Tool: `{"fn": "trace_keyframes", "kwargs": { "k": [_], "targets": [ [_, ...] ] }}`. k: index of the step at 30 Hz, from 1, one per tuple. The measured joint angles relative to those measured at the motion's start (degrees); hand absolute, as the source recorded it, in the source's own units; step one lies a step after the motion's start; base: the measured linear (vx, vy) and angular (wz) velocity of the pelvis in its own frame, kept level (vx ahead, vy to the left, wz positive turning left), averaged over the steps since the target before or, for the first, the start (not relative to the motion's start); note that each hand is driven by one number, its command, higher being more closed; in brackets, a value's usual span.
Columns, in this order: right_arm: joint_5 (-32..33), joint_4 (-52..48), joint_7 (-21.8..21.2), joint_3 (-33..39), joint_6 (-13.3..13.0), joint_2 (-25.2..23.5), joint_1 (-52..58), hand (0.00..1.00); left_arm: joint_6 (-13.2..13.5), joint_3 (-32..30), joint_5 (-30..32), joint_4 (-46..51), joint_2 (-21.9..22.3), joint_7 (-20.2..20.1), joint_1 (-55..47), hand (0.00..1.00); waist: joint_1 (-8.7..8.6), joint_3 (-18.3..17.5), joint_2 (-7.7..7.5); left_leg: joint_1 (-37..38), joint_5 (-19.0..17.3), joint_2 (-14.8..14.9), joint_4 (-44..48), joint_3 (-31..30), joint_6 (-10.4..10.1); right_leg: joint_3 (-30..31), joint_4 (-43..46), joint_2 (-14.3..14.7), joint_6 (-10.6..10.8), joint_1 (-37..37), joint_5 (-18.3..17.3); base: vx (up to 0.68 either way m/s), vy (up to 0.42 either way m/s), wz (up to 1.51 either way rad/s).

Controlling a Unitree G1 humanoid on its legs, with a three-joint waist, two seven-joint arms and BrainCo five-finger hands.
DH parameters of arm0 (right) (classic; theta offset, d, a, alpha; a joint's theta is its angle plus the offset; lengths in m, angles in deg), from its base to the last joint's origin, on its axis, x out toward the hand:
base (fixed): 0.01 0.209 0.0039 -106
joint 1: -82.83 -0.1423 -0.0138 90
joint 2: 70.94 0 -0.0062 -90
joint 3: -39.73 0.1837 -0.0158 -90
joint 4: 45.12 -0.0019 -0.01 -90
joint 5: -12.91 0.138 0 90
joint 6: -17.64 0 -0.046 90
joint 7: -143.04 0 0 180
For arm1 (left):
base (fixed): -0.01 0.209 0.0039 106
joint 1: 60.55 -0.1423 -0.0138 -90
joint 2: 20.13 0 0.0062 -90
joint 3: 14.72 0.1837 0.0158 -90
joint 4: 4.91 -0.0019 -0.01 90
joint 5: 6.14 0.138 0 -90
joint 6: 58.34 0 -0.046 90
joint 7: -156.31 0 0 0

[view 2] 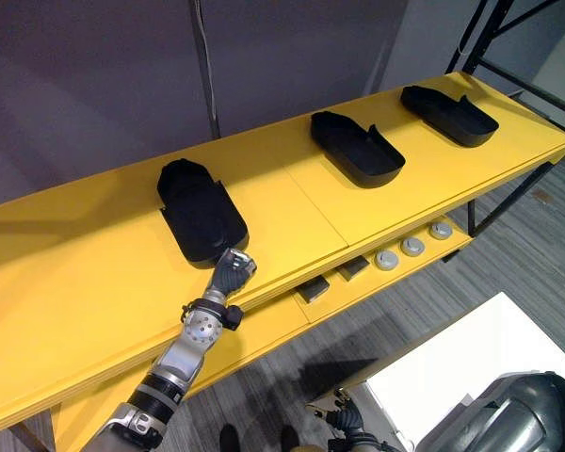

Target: Walk over and take plastic housings, then place them on the shelf

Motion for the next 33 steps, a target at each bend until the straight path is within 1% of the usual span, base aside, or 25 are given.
{"fn": "trace_keyframes", "kwargs": {
  "k": [3, 6, 9, 13, 22, 24, 26, 27, 28, 29, 31, 32, 33],
  "targets": [
    [0.01, 0.0, 0.01, -0.12, 0.0, -0.13, -0.02, 0.0, -0.23, -1.83, -0.02, -0.49, -0.04, 0.6, 1.43, 1.0, -0.07, 0.44, -0.13, -0.3, -0.05, 0.14, 0.0, 0.16, -0.08, 0.13, -0.04, 0.15, -0.03, -0.16, 0.02, -0.01, -0.003, -0.03],
    [0.02, 0.01, 0.01, -0.12, 0.0, -0.14, -0.23, 0.0, -0.42, -3.33, -0.02, -1.55, -0.08, 2.17, 3.38, 1.0, -0.28, 0.98, -0.11, -0.52, -0.05, 0.17, 0.01, 0.22, -0.08, 0.16, -0.13, 0.2, -0.06, -0.21, 0.04, 0.0, 0.0, 0.0],
    [0.03, 0.13, 0.01, -0.14, 0.0, -0.32, -1.02, 0.0, -0.71, -5.06, -0.03, -1.66, -0.51, 2.52, 4.51, 1.0, -0.95, 1.68, -0.14, -0.56, -0.06, 0.17, 0.01, 0.26, -0.1, 0.19, -0.33, 0.2, -0.09, -0.18, 0.06, 0.0, 0.0, 0.0],
    [0.04, 0.15, 0.04, -0.13, -0.01, -0.59, -1.55, 0.0, -0.76, -6.47, -0.04, -2.14, -0.91, 2.66, 5.59, 1.0, -1.28, 2.29, -0.18, -0.56, -0.07, 0.19, 0.01, 0.34, -0.11, 0.26, -0.41, 0.21, -0.16, -0.16, 0.12, -0.02, 0.005, -0.01],
    [0.04, 0.69, 0.45, -0.07, -0.01, -0.83, -1.87, 0.0, -0.81, -6.48, -0.4, -0.97, -1.15, 2.67, 5.37, 1.0, -1.33, 2.45, -0.16, -0.55, -0.1, 0.15, 0.0, -0.32, -0.16, -0.4, -0.84, 0.14, -0.16, 0.33, 0.18, -0.01, 0.003, 0.03],
    [0.09, 1.17, 0.52, -0.03, -0.02, -0.82, -1.99, 0.0, -0.79, -6.38, -1.15, 1.93, -1.16, 2.67, 3.46, 1.0, -1.34, 2.46, -0.14, -0.52, -0.09, 0.12, 0.01, -0.72, -0.15, -1.12, -0.92, 0.1, -0.16, 0.57, 0.18, -0.01, 0.002, 0.12],
    [0.11, 1.23, 0.54, -0.03, -0.02, -0.82, -2.07, 0.0, -0.55, -6.4, -2.43, 8.52, -1.59, 2.67, -0.13, 1.0, -1.16, 2.46, -0.13, -0.48, 0.0, 0.09, 0.03, -1.3, -0.21, -1.63, -0.97, 0.09, -0.15, 0.81, 0.17, -0.02, 0.003, 0.12],
    [0.11, 1.24, 0.54, -0.03, -0.02, -0.81, -2.04, 0.0, -0.47, -6.38, -2.84, 10.24, -1.65, 2.67, -0.87, 1.0, -1.12, 2.46, -0.12, -0.48, 0.04, 0.09, 0.08, -1.57, -0.25, -1.78, -0.96, 0.05, -0.17, 0.88, 0.15, -0.02, 0.004, 0.17],
    [0.11, 1.25, 0.55, 0.0, -0.02, -0.76, -1.91, 0.0, -0.24, -6.39, -3.52, 14.5, -1.67, 2.67, -2.4, 1.0, -0.79, 2.45, -0.11, -0.5, 0.16, 0.08, 0.23, -2.04, -0.42, -2.07, -0.93, 0.03, -0.19, 1.01, 0.13, -0.02, 0.004, 0.15],
    [0.11, 1.27, 0.55, 0.03, -0.02, -0.72, -1.87, 0.0, 0.05, -6.41, -3.54, 16.73, -1.78, 2.67, -3.13, 1.0, -0.58, 2.45, -0.11, -0.5, 0.22, 0.08, 0.23, -2.16, -0.45, -2.29, -0.9, 0.03, -0.2, 1.06, 0.11, -0.03, 0.002, 0.16],
    [0.11, 1.37, 0.57, 0.05, -0.02, -0.35, -1.83, 0.0, 1.84, -6.62, -5.24, 26.77, -2.23, 2.67, -6.19, 1.0, 0.61, 2.4, -0.03, -0.5, 0.52, 0.06, 0.23, -2.98, -0.61, -2.85, -0.83, 0.03, -0.24, 1.32, 0.09, -0.04, -0.003, 0.16],
    [0.11, 1.37, 0.57, 0.04, -0.02, -0.18, -1.79, 0.0, 2.49, -6.84, -5.71, 29.23, -2.35, 2.67, -7.0, 1.0, 0.76, 2.4, -0.03, -0.47, 0.6, 0.05, 0.23, -3.29, -0.61, -3.07, -0.81, 0.03, -0.27, 1.47, 0.07, -0.06, -0.005, 0.23],
    [0.12, 1.38, 0.55, 0.04, -0.02, 0.19, -1.76, 0.0, 4.43, -8.37, -6.84, 35.33, -2.36, 2.69, -9.58, 1.0, 1.31, 2.37, 0.01, -0.22, 0.77, 0.04, 0.23, -3.73, -0.63, -3.43, -0.64, 0.04, -0.39, 1.83, -0.01, -0.07, -0.005, 0.15]
  ]
}}
